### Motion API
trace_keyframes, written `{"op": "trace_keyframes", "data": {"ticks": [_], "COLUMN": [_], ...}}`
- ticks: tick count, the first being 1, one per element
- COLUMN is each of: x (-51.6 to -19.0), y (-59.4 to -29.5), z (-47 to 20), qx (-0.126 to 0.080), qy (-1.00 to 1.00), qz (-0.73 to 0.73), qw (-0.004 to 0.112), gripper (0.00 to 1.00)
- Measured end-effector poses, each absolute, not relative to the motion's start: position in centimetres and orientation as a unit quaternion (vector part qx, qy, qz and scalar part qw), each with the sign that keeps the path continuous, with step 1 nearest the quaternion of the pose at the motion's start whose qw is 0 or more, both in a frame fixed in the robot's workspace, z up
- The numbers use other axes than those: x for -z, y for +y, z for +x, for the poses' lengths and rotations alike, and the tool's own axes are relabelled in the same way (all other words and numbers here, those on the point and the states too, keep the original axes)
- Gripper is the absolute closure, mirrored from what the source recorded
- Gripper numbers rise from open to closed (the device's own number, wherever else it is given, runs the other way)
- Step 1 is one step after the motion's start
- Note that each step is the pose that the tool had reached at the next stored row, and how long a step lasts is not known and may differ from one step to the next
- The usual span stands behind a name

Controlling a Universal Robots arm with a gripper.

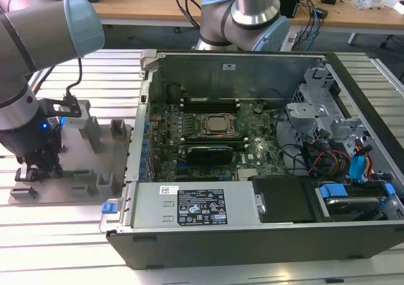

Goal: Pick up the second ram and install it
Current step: 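Pick up the second ram and move it above second insertion slot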

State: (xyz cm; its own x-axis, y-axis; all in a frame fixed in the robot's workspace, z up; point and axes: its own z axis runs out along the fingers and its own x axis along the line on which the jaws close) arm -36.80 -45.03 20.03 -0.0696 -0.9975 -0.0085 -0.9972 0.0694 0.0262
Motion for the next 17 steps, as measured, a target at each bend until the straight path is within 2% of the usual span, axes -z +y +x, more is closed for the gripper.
{"op": "trace_keyframes", "data": {"ticks": [12, 17], "x": [-20.0, -22.3], "y": [-45.0, -45.0], "z": [-36.8, -36.8], "qx": [0.012, 0.012], "qy": [-0.731, -0.731], "qz": [0.682, 0.682], "qw": [0.006, 0.006], "gripper": [0.86, 0.86]}}
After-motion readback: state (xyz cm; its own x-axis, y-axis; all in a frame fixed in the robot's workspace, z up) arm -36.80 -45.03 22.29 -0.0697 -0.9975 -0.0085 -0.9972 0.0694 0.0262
